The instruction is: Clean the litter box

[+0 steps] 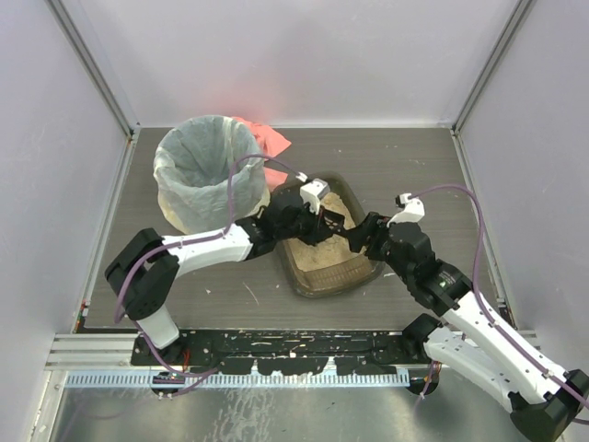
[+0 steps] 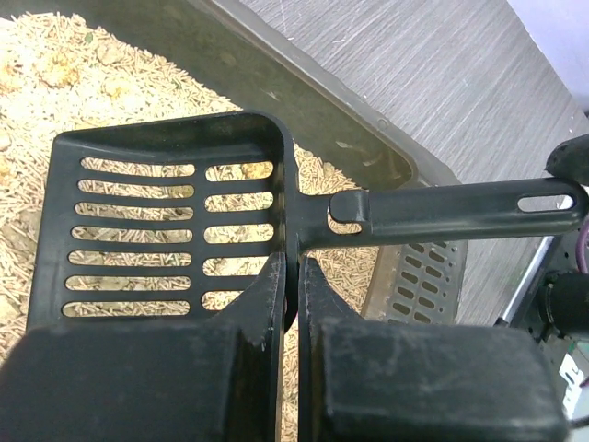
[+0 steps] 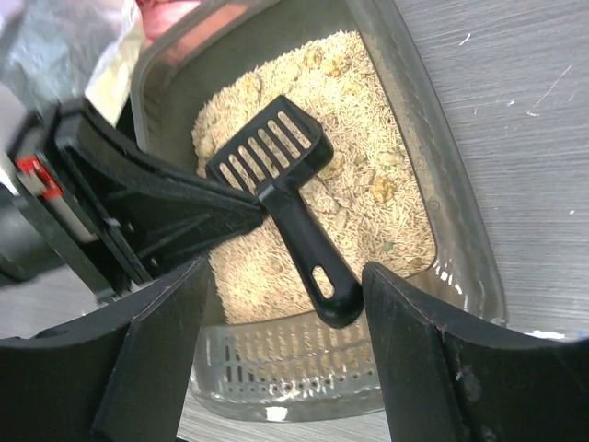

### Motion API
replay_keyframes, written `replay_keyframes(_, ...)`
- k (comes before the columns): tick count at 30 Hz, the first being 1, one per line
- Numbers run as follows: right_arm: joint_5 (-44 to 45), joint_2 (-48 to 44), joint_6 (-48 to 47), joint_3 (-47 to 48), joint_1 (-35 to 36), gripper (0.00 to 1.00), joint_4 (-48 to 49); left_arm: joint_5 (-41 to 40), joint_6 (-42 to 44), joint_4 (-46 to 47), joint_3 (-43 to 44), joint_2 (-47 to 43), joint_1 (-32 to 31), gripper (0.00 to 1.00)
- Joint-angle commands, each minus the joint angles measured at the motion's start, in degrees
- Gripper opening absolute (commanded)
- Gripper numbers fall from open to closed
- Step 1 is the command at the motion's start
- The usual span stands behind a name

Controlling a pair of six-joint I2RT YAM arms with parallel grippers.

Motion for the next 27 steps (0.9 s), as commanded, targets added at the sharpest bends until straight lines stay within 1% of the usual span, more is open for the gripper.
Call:
replay_keyframes(1, 3.7, -2.2, 14.5, -2.1, -0.3, 0.72, 8.5, -11.1, -3.2, 11.2, -3.9, -2.2, -4.2, 0.0)
replay_keyframes(3, 4.3, -2.6, 17.9, -3.3, -0.2, 0.71, 9.3, -15.6, -3.9, 15.2, -6.3, -2.7, -5.9, 0.0)
replay_keyframes(8, 6.8, -3.7, 22.8, -5.5, -0.3, 0.68, 9.5, -22.2, -5.4, 22.2, -9.5, -2.8, -8.1, 0.0)
replay_keyframes(14, 14.4, -5.9, 23.6, -4.6, -0.2, 0.66, 2.3, -27.1, -6.2, 25.9, -12.1, -4.8, -9.3, 0.0)
replay_keyframes(17, 17.1, -8.9, 22.6, -4.9, -0.2, 0.67, 1.1, -28.7, -6.3, 27.7, -13.3, -6.0, -9.3, 0.0)
replay_keyframes(18, 17.0, -10.2, 22.6, -5.4, -0.2, 0.67, 1.9, -29.0, -6.6, 29.2, -13.9, -6.3, -9.4, 0.0)
replay_keyframes(21, 13.8, -10.1, 22.3, -6.7, -0.2, 0.67, 5.8, -28.5, -7.4, 30.0, -13.8, -6.1, -9.4, 0.0)
replay_keyframes(24, 10.7, -8.2, 22.5, -8.4, -0.2, 0.68, 10.9, -28.1, -8.2, 30.7, -13.7, -5.9, -9.6, 0.0)
replay_keyframes(27, 9.5, -6.3, 22.1, -9.7, -0.2, 0.68, 15.4, -28.0, -8.6, 30.9, -13.6, -6.0, -9.9, 0.0)
